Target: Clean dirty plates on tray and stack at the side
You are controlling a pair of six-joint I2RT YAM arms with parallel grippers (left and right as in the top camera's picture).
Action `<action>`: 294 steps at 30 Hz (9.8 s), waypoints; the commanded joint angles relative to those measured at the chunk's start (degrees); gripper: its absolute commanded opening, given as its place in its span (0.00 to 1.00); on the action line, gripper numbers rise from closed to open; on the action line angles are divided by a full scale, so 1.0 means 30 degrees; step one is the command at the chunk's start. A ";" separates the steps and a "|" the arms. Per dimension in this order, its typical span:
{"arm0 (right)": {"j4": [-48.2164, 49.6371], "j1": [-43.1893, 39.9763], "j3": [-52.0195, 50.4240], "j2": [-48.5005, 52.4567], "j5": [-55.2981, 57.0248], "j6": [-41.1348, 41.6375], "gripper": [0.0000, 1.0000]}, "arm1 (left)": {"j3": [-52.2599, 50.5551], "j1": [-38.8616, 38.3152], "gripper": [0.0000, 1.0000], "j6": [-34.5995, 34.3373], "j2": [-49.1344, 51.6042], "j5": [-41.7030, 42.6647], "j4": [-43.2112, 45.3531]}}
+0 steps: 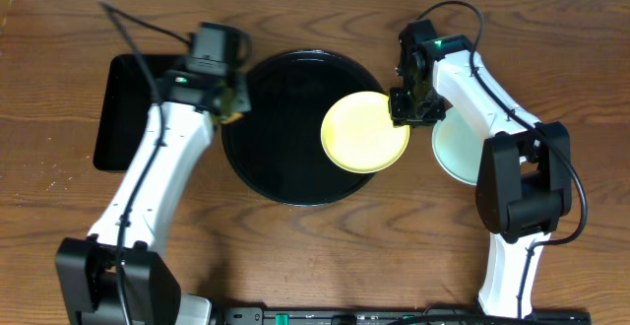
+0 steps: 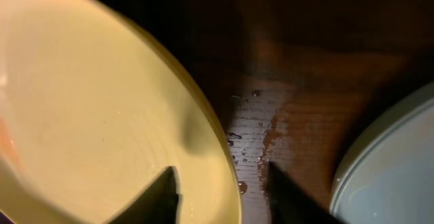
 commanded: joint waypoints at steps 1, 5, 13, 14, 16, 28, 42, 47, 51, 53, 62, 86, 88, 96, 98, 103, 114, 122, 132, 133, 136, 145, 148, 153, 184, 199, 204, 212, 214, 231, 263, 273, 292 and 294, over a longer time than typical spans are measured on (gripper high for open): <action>0.0124 0.0204 -0.0058 0.0066 -0.0146 -0.0204 0.30 | -0.0138 0.1800 0.08 0.0539 0.0117 -0.0831 0.0495; 0.0131 0.0466 -0.0051 0.0066 -0.0146 -0.0342 0.28 | -0.0138 0.3512 0.07 0.0539 0.0546 -0.0423 0.1260; 0.0117 0.0845 -0.0058 0.0066 -0.0087 -0.0342 0.27 | -0.0138 0.5399 0.08 0.1333 0.3096 0.0182 0.3453; 0.0051 0.0845 -0.0058 0.0066 -0.0087 -0.0342 0.27 | -0.0138 0.5668 0.08 0.1319 0.3388 0.0189 0.3592; -0.0044 0.0845 -0.0058 0.0066 -0.0087 -0.0342 0.26 | -0.0138 0.6266 0.09 0.1100 0.3861 0.0197 0.3759; 0.0291 0.0874 -0.0051 0.0066 -0.0415 -0.0342 0.15 | -0.0131 0.7512 0.73 0.0153 0.4102 0.0488 0.3519; 0.0838 0.2688 -0.0051 0.0066 0.0036 -0.0160 0.01 | -0.0138 0.7512 0.75 0.0087 0.4102 0.1355 0.2514; 0.0940 0.3213 -0.0051 0.0066 0.1902 0.0794 0.01 | -0.0131 0.7512 0.75 0.0087 0.4102 0.1355 0.2514; 0.1865 0.3344 -0.0058 0.0095 0.2863 0.1188 0.25 | -0.0138 0.7512 0.75 0.0087 0.4102 0.1355 0.2514; 0.2535 0.3344 -0.0058 0.0138 0.2856 0.1188 0.38 | -0.0138 0.7512 0.75 0.0087 0.4102 0.1355 0.2514; 0.3679 0.3592 -0.0095 0.0780 0.1195 0.1537 0.44 | -0.0138 0.7512 0.76 0.0087 0.4102 0.1355 0.2514; 0.4138 0.3483 -0.0080 0.2703 -0.2936 0.0066 0.01 | -0.0131 0.7512 0.76 0.0087 0.4102 0.1355 0.2514; 0.4182 0.3475 -0.0080 0.2251 -0.4211 -0.0248 0.01 | -0.0131 0.7512 0.76 0.0087 0.4102 0.1355 0.2514; 0.4080 0.3373 -0.0080 -0.0284 -0.4794 -0.0350 0.01 | -0.0138 0.7512 0.76 0.0087 0.4102 0.1355 0.2514; 0.3993 0.3300 -0.0080 -0.0816 -0.4801 -0.0350 0.01 | -0.0131 0.7512 0.76 0.0087 0.4102 0.1355 0.2514; 0.3679 0.3147 -0.0080 -0.1355 -0.5355 -0.0765 0.01 | -0.0138 0.7512 0.76 0.0087 0.4102 0.1355 0.2514; 0.3504 0.2127 -0.0080 -0.1355 -0.8947 -0.1989 0.01 | -0.0131 0.7512 0.76 0.0087 0.4102 0.1355 0.2514; 0.3483 0.1341 -0.0087 -0.1348 -0.9041 -0.2208 0.01 | -0.0131 0.7512 0.76 0.0087 0.4102 0.1348 0.2514; 0.3432 0.1625 -0.0087 -0.1341 -0.6331 -0.1887 0.01 | -0.0138 0.7512 0.76 0.0087 0.4102 0.1355 0.2514; 0.3432 0.1690 -0.0087 -0.1304 -0.5756 -0.1559 0.01 | -0.0138 0.7512 0.76 0.0087 0.4102 0.1355 0.2514; 0.3483 0.1989 -0.0087 -0.1188 -0.4801 -0.1311 0.01 | -0.0131 0.7512 0.76 0.0087 0.4102 0.1348 0.2514; 0.3723 0.3446 -0.0087 -0.1086 -0.1923 -0.1180 0.05 | -0.0131 0.7512 0.76 0.0087 0.4102 0.1355 0.2514; 0.3730 0.3738 -0.0087 -0.1071 -0.1027 -0.1195 0.07 | -0.0138 0.7512 0.76 0.0087 0.4102 0.1355 0.2514; 0.3723 0.4233 -0.0087 -0.0619 -0.0648 -0.2084 0.10 | -0.0131 0.7512 0.76 0.0087 0.4102 0.1355 0.2514; 0.2127 0.4932 -0.0087 0.0160 0.0219 -0.2171 0.01 | -0.0138 0.7512 0.76 0.0087 0.4102 0.1355 0.2514; 0.2790 0.4947 -0.0095 0.1778 0.0015 -0.2106 0.20 | -0.0138 0.7512 0.76 0.0087 0.4102 0.1355 0.2514; 0.2790 0.4947 -0.0095 0.2426 -0.0313 -0.2033 0.15 | -0.0131 0.7512 0.76 0.0087 0.4102 0.1355 0.2514; 0.2674 0.4947 -0.0095 0.2623 -0.0670 -0.1450 0.01 | -0.0131 0.7512 0.76 0.0087 0.4102 0.1355 0.2514; 0.2637 0.4903 -0.0080 0.2594 -0.1202 -0.1457 0.01 | -0.0131 0.7512 0.76 0.0087 0.4102 0.1355 0.2514; 0.2200 0.2958 -0.0080 0.0299 -0.5719 -0.2346 0.01 | -0.0131 0.7512 0.76 0.0087 0.4102 0.1355 0.2514; -0.1843 -0.2229 -0.0080 -0.4124 -0.8087 -0.5297 0.01 | -0.0131 0.7512 0.76 0.0087 0.4102 0.1355 0.2514; -0.4670 -0.7657 -0.0546 -0.5020 -0.9253 -0.7912 0.01 | -0.0138 0.7512 0.76 0.0087 0.4102 0.1355 0.2514; 0.4379 -1.5395 -0.8998 -0.5020 -0.9092 -0.4087 0.01 | -0.0138 0.7512 0.76 0.0087 0.4102 0.1348 0.2514; 0.4787 -1.5307 -0.9107 -0.5020 -0.9078 -0.4095 0.01 | -0.0131 0.7512 0.76 0.0087 0.4102 0.1355 0.2514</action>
